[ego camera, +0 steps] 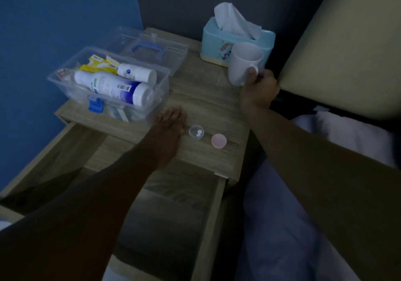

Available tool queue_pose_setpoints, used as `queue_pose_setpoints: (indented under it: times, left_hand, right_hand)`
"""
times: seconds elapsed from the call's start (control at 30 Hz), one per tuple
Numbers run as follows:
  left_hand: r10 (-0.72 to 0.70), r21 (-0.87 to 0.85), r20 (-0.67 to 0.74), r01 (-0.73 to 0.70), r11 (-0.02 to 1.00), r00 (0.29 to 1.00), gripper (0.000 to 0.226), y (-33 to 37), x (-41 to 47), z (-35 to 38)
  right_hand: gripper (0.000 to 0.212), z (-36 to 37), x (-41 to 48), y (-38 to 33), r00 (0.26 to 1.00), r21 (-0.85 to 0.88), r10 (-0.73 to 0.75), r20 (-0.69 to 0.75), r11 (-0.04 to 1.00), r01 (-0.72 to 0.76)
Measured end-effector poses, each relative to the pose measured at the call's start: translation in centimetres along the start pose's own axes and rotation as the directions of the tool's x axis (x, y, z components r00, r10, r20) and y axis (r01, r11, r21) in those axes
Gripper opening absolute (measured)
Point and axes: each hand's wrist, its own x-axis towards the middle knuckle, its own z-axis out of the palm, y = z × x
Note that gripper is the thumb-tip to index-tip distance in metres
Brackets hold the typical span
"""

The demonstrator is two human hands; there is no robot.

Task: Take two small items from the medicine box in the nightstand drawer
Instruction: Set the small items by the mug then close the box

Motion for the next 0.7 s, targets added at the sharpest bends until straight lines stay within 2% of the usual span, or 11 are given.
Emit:
queue_pose_setpoints:
  times: [0.3, 0.4, 0.5, 0.7]
  left_hand:
    - [-0.009, -0.014, 0.003, 0.009, 1.0, 1.0, 0.059, 0.1, 0.0, -0.1]
    - [-0.002, -0.003, 0.002, 0.002, 1.0, 1.0, 0.06, 0.0, -0.1, 0.0]
    - [0.003, 0.013, 0.012, -0.003, 1.0, 1.0, 0.062, 0.2, -0.2, -0.1]
    - [-0.024, 0.007, 0.035, 0.023, 1.0, 0.999, 0.06, 0.7, -0.4, -0.8]
  right_hand:
    - [0.026, -0.7, 0.9, -0.1, 0.989, -0.017, 0.019, 0.147, 1.0, -0.017]
    - [0.017, -1.8, 0.8, 0.3, 0.97, 0.024, -0.052, 0.237, 0.999, 0.047]
    - [0.017, -3.2, 0.3, 0.5, 0.929, 0.112, -0.165, 0.33, 0.984, 0.135]
    - [0.023, -4.7, -2.6, 0.0, 0.863, 0.214, -0.216, 0.456, 0.968, 0.129]
